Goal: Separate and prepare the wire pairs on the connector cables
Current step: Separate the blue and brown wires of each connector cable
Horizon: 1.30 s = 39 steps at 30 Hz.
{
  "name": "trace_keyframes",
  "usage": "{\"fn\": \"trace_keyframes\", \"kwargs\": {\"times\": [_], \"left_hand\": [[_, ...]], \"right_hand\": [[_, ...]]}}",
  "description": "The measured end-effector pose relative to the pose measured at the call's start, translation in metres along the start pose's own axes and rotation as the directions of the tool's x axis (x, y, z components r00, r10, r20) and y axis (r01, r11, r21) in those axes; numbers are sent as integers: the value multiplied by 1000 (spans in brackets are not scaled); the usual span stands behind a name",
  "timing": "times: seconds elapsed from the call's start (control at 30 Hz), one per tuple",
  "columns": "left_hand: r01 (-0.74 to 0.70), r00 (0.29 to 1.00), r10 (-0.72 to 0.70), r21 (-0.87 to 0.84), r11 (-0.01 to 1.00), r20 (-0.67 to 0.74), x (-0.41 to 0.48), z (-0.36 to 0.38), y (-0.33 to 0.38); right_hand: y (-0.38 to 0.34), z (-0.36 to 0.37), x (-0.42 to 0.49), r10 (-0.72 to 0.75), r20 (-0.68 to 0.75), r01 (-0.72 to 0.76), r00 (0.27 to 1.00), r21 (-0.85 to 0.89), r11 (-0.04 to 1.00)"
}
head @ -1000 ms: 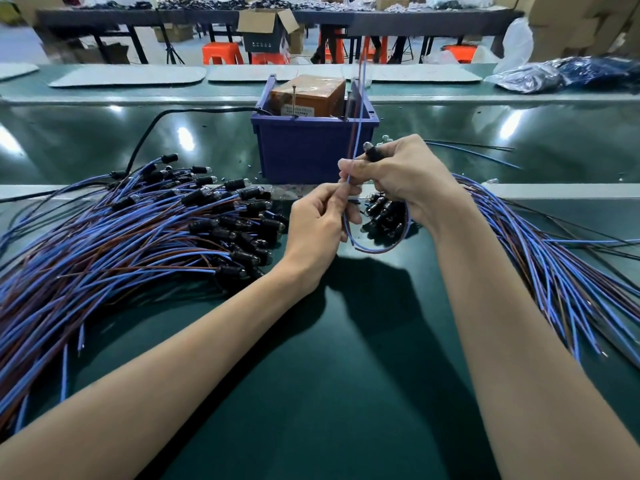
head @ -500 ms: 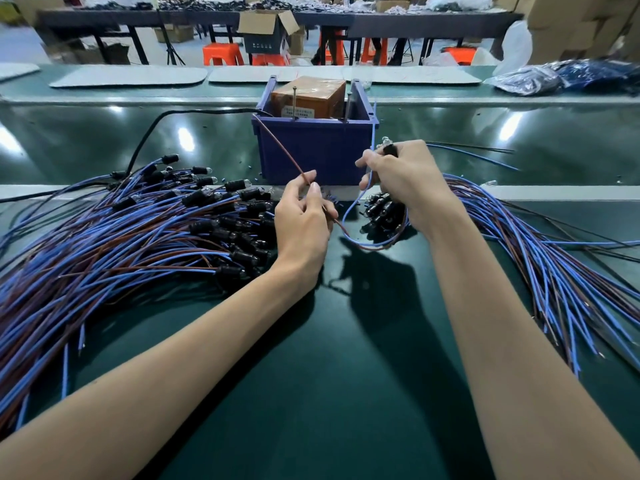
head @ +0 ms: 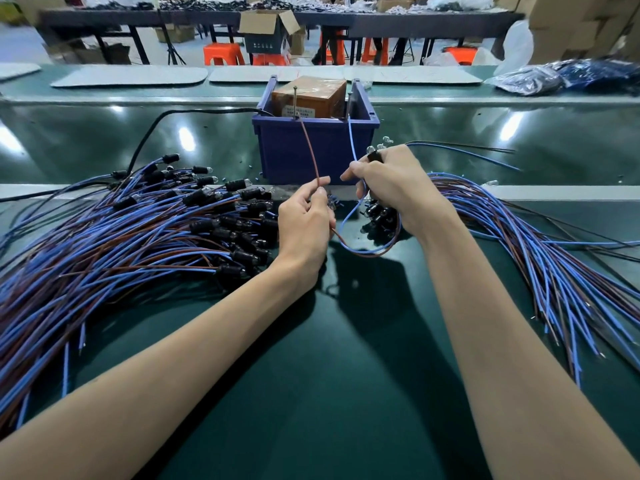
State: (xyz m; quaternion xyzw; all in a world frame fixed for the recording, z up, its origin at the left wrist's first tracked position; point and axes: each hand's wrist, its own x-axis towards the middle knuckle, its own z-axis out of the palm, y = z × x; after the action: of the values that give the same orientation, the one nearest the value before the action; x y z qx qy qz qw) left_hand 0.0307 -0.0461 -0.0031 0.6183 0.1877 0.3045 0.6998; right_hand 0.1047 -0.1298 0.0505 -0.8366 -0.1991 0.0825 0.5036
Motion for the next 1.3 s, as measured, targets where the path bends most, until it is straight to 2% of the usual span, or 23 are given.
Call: {"fn": "trace_keyframes", "kwargs": {"times": [0.47,0.57,0.9,1.17,1.3], "left_hand": [[49,999,-49,-31,998,-13,3,-2,0],[37,999,-38,-26,999,-31,3,-2,1],[35,998,-38,-62,997,-43,4,-2,-1],[28,1000,-29,-36,999,-13,3,-2,-1],[33,998,-34,-29,999,-51,3,-2,0]], "right_hand": [[3,4,1,-35,-5,35,999,0,999],[3,4,1,-63,-5,63,998,-9,998],[2,3,2,-29,-2,29,1000,-7,1000],[2,4,2,-38,9,38,999,-5,999],[4,3,1,-64,12,64,998,13,998]]}}
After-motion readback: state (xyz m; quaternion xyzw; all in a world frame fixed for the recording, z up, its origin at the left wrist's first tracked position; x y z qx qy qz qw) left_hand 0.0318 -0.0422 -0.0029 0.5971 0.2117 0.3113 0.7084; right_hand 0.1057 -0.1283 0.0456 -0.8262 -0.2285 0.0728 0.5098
